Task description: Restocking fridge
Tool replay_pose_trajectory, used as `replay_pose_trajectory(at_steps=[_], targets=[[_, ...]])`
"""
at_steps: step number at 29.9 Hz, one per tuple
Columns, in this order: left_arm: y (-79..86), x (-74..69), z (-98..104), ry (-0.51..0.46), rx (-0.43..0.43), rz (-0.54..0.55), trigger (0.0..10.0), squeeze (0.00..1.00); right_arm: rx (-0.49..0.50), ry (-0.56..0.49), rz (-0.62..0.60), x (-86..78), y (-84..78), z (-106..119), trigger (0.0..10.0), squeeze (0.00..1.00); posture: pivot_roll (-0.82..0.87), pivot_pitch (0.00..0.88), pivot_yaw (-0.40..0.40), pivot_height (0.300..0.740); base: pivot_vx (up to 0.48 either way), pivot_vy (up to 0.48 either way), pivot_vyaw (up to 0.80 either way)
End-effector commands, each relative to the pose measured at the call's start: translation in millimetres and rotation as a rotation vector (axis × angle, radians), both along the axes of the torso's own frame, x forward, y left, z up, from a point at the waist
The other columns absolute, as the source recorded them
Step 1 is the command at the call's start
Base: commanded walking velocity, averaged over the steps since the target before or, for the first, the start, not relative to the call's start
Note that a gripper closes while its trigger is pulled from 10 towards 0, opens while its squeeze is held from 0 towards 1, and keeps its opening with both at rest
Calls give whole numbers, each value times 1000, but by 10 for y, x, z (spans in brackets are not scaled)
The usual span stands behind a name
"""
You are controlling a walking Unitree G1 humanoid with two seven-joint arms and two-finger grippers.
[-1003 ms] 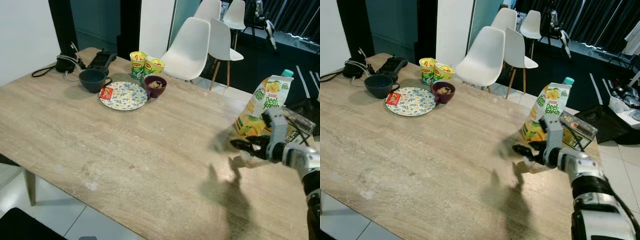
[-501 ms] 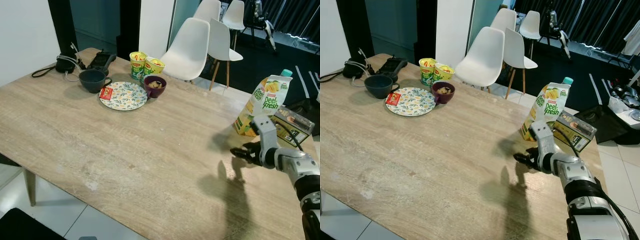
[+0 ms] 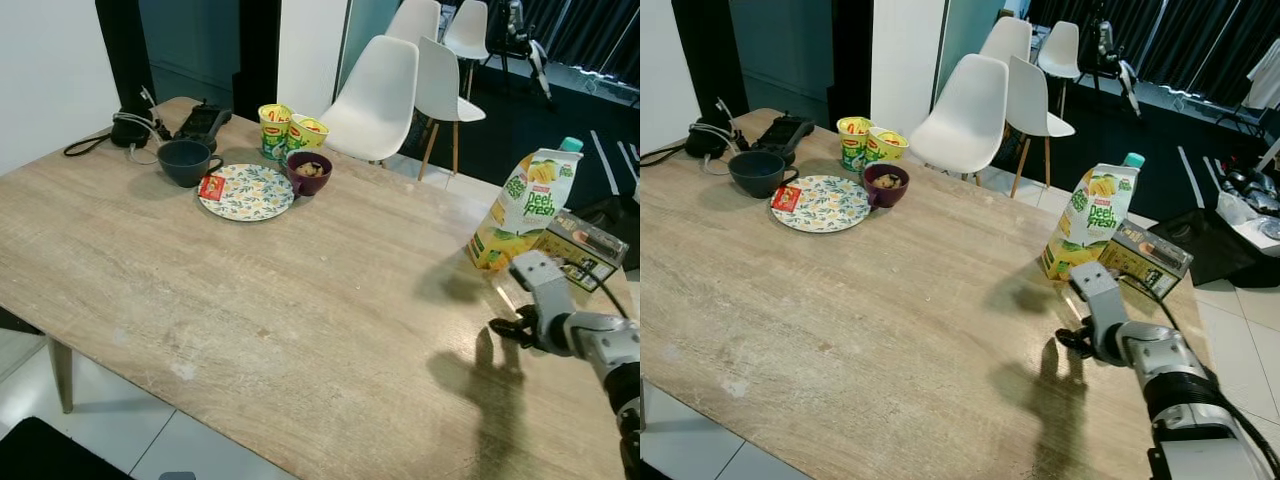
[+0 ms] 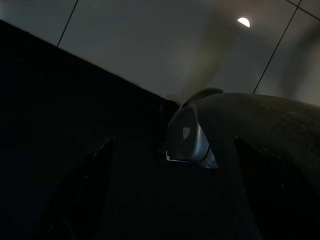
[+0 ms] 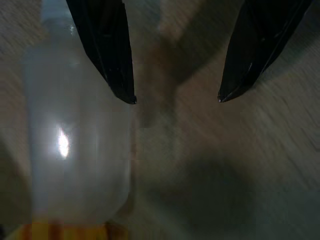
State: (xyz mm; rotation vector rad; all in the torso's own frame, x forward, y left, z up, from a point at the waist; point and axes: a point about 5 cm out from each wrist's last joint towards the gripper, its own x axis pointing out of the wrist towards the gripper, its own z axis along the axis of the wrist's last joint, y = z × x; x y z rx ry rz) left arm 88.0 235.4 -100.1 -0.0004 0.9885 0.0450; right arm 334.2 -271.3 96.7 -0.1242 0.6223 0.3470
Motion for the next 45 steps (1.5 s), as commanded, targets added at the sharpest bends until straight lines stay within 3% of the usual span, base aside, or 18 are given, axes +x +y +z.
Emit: replay_pose_trajectory(at_steps=[1,2,3,7,11,14,16,17,18,19,21,23,24,25,33,40,41,45], targets=[[-288,-45,-71,40,-90,-94,10000,0,87,-58,23,36,18,120,10000,0,213,0,-195,740,0,0,0],[-288,-39,-69,38,-91,-93,10000,0,209,-118,67,63,75,246,10000,0,213,0,-195,740,0,0,0],[-290,-38,-69,38,-91,-93,10000,0,262,-148,100,64,99,306,10000,0,211,0,-194,740,0,0,0],[-293,-39,-70,38,-92,-93,10000,0,390,-234,205,33,168,487,10000,0,213,0,-196,740,0,0,0],[-296,-46,-72,40,-93,-93,10000,0,469,-316,201,49,143,636,10000,0,214,0,-196,740,0,0,0],[-296,-56,-74,43,-93,-92,10000,0,439,-352,154,81,77,663,10000,0,213,0,-194,740,0,0,0],[-293,-76,-77,46,-94,-92,10000,0,273,-352,-34,156,-125,598,10000,0,213,0,-194,740,0,0,0],[-293,-76,-77,46,-94,-92,10000,0,273,-352,-34,156,-125,598,10000,0,213,0,-194,740,0,0,0],[-292,-85,-79,48,-94,-91,10000,0,178,-333,-110,158,-223,549,10000,0,213,0,-193,740,0,0,0],[-292,-85,-79,48,-94,-91,10000,0,178,-333,-110,158,-223,549,10000,0,213,0,-193,740,0,0,0],[-292,-98,-80,49,-94,-89,10000,0,23,-280,-195,105,-393,456,10000,0,216,0,-197,740,0,0,0],[-292,-105,-82,49,-94,-87,10000,0,-30,-248,-224,59,-479,414,10000,0,219,0,-200,740,0,0,0],[-292,-112,-83,50,-95,-85,10000,0,-61,-225,-245,12,-554,389,10000,55,220,0,-202,740,0,0,0],[-294,-122,-85,52,-95,-83,10000,0,-69,-211,-284,-40,-651,387,10000,1000,221,0,-202,740,0,0,0],[-303,-139,-89,56,-99,-85,10000,0,-28,-185,-280,-159,-801,382,10000,1000,217,0,-200,740,0,0,0],[-295,-139,-87,57,-98,-91,10000,0,-64,-120,-324,-260,-896,259,10000,1000,209,0,-197,740,0,0,0],[-289,-141,-87,59,-96,-93,10000,0,-46,-75,-320,-310,-884,163,10000,0,211,0,-197,740,0,0,0],[-280,-140,-85,59,-94,-97,10000,0,6,-4,-301,-404,-832,-19,10000,0,216,0,-197,740,0,0,0]])
